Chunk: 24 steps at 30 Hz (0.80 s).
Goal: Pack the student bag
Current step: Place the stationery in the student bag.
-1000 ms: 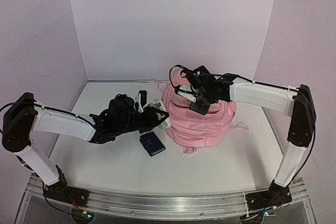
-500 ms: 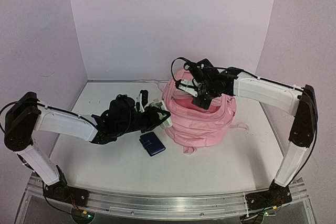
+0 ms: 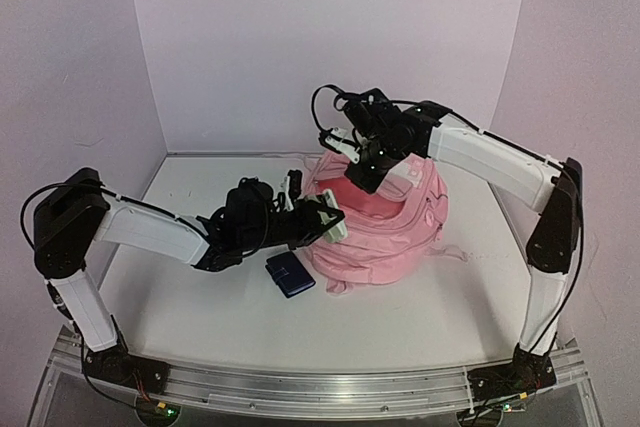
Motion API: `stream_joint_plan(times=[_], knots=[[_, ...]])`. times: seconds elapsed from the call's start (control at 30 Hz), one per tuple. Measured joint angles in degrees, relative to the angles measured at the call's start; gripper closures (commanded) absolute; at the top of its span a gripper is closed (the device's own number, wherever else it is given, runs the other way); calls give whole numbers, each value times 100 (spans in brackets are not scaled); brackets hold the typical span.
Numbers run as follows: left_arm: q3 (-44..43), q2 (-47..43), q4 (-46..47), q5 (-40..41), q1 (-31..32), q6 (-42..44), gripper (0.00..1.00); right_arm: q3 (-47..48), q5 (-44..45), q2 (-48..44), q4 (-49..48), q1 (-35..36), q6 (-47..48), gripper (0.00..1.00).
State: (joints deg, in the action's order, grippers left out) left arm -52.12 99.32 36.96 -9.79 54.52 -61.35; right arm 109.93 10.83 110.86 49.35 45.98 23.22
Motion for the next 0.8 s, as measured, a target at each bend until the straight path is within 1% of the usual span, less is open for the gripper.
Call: stream_joint_plan(times=[0.1, 0.2, 0.33, 0.53, 0.67, 0.73, 0.8], knots=[[-341, 252, 106, -89, -7, -93, 98, 485, -166, 294, 80, 8, -296, 100], [-620, 465, 174, -162, -39, -264, 98, 735, -347, 419, 160, 18, -551, 100], [-946, 792, 314, -255, -174, -671, 99, 828, -513, 445, 254, 54, -804, 100], [-1227, 1440, 701, -308, -554, -1514, 98, 864, -646, 445, 278, 83, -1057, 100], [-1683, 1780, 433, -237, -693, -1660, 90, 868, -689, 445, 282, 94, -1173, 100], [-1934, 1808, 91, -108, -691, -1619, 79, 872, -663, 445, 284, 88, -1220, 100], [-2290, 1809, -496, 117, -680, -1554, 67, 907, -600, 449, 284, 82, -1258, 100]])
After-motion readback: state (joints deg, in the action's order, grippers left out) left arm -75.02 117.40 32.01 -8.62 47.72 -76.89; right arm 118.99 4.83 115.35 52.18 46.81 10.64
